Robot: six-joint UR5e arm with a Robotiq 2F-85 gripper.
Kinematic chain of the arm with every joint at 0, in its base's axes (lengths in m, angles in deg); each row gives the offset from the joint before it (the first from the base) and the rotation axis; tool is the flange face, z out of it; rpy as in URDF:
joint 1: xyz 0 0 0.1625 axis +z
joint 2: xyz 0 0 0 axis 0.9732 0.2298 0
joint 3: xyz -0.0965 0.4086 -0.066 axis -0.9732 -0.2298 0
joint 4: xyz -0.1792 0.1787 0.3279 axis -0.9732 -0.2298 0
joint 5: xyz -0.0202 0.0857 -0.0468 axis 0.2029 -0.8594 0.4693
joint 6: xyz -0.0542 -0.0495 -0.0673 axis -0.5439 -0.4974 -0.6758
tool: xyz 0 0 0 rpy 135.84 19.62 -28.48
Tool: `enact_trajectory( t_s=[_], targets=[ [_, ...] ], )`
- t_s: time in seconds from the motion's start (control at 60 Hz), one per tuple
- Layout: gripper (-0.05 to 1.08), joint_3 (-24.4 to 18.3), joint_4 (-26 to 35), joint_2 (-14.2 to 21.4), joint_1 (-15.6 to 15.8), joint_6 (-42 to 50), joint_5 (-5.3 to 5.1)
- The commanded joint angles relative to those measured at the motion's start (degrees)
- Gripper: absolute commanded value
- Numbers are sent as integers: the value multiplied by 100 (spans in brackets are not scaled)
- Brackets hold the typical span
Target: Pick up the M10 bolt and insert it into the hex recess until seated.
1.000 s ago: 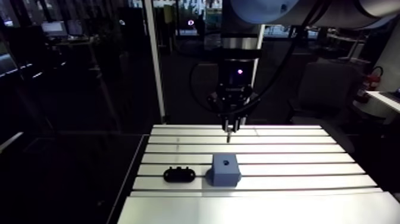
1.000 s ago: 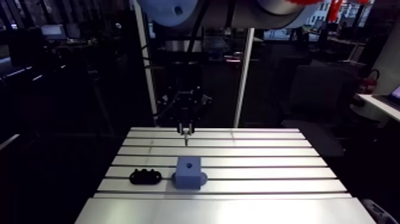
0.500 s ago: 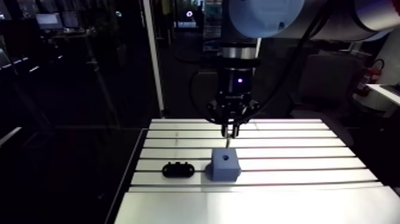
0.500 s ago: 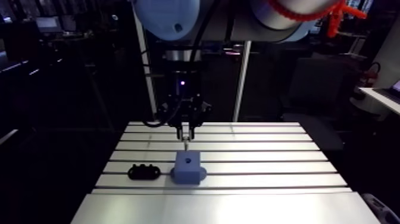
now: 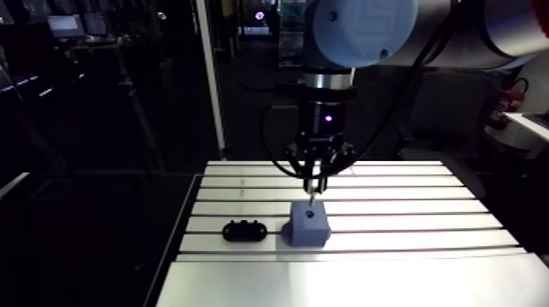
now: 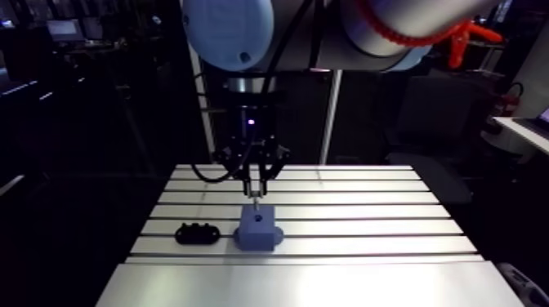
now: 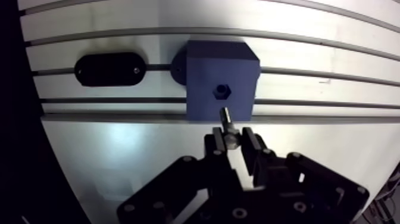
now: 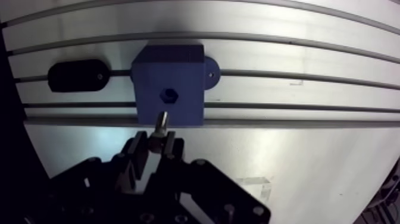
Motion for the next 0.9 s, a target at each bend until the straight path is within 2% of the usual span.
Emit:
enact_trajectory(
  t_s=[0.017, 0.617, 0.9],
  targets=[
    [108, 45, -41, -5, 1, 1, -2],
    [108, -42, -32, -258, 0, 1, 15],
    [108, -44, -32, -269, 1, 1, 24]
  ],
)
